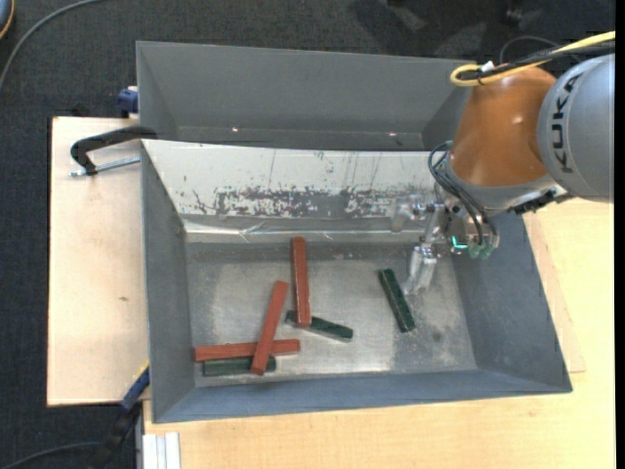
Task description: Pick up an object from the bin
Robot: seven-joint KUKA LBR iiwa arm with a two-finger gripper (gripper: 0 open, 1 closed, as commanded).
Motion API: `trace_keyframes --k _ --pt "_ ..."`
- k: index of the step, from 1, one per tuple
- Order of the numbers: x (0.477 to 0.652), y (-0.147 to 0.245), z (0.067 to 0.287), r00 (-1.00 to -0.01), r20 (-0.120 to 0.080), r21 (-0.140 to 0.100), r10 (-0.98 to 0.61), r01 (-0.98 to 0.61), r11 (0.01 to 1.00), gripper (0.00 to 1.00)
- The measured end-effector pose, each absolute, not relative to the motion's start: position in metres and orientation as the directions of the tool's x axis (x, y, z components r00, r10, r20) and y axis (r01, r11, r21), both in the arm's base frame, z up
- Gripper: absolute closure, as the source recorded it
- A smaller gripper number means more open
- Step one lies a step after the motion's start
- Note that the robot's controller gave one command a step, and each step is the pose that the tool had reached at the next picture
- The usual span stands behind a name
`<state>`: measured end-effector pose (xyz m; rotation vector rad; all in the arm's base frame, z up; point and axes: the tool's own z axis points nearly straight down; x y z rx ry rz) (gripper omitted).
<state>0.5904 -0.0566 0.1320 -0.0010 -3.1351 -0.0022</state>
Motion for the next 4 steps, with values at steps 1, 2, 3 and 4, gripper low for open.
trace_keyframes --k 1,2,3,4 --pt "0.564 -0.028 0.069 -0.916 0.004 0.004 -0.400 -0.400 0.916 0.00" --pt "0.527 -0.103 0.084 -0.599 0.001 -0.001 -0.800 -0.800 0.599 0.00" --pt "0.563 -0.054 0.089 -0.647 -0.010 -0.004 -0.762 -0.762 0.647 0.00" --pt "0.549 -0.103 0.106 0.041 -0.001 -0.005 -0.999 -0.999 -0.041 0.00"
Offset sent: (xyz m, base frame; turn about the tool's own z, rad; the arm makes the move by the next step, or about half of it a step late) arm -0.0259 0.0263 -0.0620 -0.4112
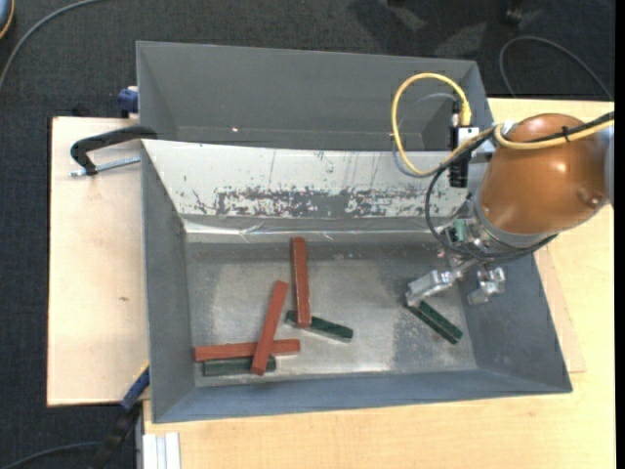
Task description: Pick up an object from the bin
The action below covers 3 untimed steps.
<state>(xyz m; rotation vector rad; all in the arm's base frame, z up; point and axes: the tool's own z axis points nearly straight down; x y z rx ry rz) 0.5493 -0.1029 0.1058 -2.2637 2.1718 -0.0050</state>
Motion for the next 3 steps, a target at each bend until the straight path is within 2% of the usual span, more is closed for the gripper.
trace_keyframes --k 1,2,3 --pt "0.549 -0.072 0.070 0.261 -0.003 0.002 -0.965 -0.965 -0.261 0.00" --pt "0.550 -0.073 0.071 0.259 -0.003 0.000 -0.966 -0.966 -0.259 1.00" --pt "0.563 -0.072 0.274 0.227 0.002 -0.014 -0.974 -0.974 -0.227 1.00"
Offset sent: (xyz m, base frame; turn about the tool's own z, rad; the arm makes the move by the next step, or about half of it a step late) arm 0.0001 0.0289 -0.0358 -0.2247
